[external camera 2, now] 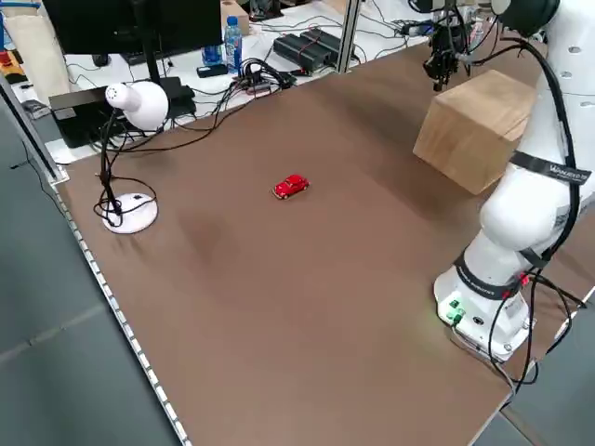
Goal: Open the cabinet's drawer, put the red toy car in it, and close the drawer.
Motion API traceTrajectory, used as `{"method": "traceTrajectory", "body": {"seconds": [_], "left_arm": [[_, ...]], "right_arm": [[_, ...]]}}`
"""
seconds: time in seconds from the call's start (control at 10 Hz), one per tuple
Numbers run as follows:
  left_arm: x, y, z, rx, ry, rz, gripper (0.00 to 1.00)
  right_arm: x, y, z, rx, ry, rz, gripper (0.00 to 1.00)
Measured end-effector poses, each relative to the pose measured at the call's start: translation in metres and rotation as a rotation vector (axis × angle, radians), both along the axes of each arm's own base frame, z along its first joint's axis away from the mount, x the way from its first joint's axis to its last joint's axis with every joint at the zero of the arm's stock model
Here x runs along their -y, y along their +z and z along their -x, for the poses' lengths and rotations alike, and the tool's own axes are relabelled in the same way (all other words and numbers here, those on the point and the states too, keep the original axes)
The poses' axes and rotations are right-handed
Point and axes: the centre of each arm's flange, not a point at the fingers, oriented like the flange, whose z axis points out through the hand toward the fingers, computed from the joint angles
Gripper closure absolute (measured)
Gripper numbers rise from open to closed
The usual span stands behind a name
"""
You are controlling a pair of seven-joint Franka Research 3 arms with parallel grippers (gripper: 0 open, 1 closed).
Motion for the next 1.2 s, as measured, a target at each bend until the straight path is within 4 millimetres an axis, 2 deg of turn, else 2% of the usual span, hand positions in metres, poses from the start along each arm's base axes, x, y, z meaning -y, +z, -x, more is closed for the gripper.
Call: {"method": "traceTrajectory", "body": {"seconds": [0.3,1.0,1.2], "left_arm": [[0.003,-0.007,0.002,-0.014,0.002,-0.003,0.99],[0.006,-0.010,0.003,-0.019,0.015,-0.010,0.99],[0.006,-0.010,0.003,-0.019,0.015,-0.010,0.99]], "right_arm": [[0.010,-0.006,0.002,-0.052,0.022,-0.002,0.00],[-0.002,-0.021,0.016,-0.077,0.090,-0.022,0.00],[-0.002,-0.021,0.017,-0.079,0.093,-0.023,0.03]]}}
